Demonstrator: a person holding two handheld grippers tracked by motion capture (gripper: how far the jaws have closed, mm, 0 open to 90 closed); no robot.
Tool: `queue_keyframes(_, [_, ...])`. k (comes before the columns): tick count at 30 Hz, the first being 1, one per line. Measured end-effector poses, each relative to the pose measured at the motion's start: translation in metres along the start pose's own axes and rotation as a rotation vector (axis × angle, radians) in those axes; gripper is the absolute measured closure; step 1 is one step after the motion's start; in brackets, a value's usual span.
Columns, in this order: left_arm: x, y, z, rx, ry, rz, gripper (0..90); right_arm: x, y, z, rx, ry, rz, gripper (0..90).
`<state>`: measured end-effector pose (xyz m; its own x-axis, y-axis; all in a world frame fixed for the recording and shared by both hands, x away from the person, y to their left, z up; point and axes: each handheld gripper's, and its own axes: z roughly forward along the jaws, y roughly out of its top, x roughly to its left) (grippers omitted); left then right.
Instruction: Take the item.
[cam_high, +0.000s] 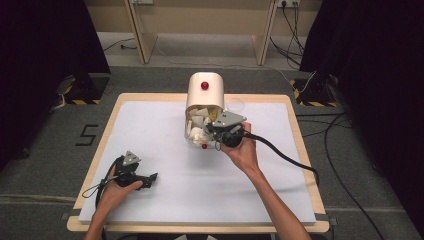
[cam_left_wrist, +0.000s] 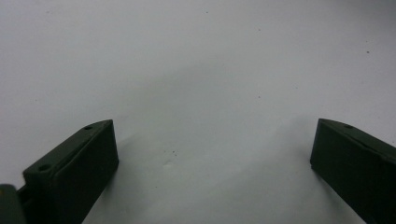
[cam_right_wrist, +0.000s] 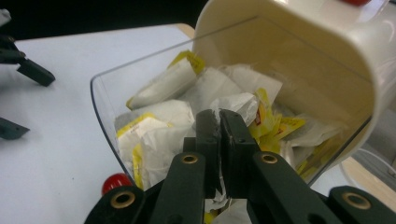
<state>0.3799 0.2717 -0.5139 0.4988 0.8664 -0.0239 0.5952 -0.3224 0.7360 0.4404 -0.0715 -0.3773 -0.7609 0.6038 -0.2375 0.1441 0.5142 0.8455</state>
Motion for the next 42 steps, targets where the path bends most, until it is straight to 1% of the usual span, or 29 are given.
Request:
queue_keyframes(4, [0.0, 0.0, 0.0, 0.0, 0.0, 0.0, 0.0, -0.002, 0.004, -0.01, -0.042, -0.001, 0.006, 87.3])
queue_keyframes(6, [0.0, 0.0, 0.0, 0.0, 0.0, 0.0, 0.0, -0.002, 0.007, -0.013, -0.054, -0.001, 0.004, 87.3])
queue_keyframes(12, [0.0, 0.0, 0.0, 0.0, 0.0, 0.0, 0.0, 0.003, 0.015, -0.024, -0.085, 0.002, -0.017, 87.3])
queue_keyframes(14, [0.0, 0.0, 0.0, 0.001, 0.001, 0.002, 0.0, 0.004, 0.017, -0.027, -0.101, 0.007, -0.017, 87.2])
queue_keyframes(19, [0.0, 0.0, 0.0, 0.001, 0.002, 0.003, 0.0, 0.004, 0.02, -0.032, -0.119, 0.002, -0.029, 87.1])
queue_keyframes(25, [0.0, 0.0, 0.0, 0.001, 0.0, 0.003, 0.0, 0.003, 0.024, -0.043, -0.143, -0.006, -0.03, 87.2])
queue_keyframes(27, [0.0, 0.0, 0.0, 0.001, 0.0, 0.004, 0.0, 0.002, 0.024, -0.044, -0.146, -0.008, -0.03, 87.2])
queue_keyframes(33, [0.0, 0.0, 0.0, -0.001, 0.0, 0.001, 0.0, -0.001, 0.025, -0.052, -0.159, -0.017, -0.025, 87.1])
queue_keyframes(42, [0.0, 0.0, 0.0, 0.0, 0.0, 0.002, 0.0, -0.009, 0.025, -0.065, -0.182, -0.044, -0.016, 87.0])
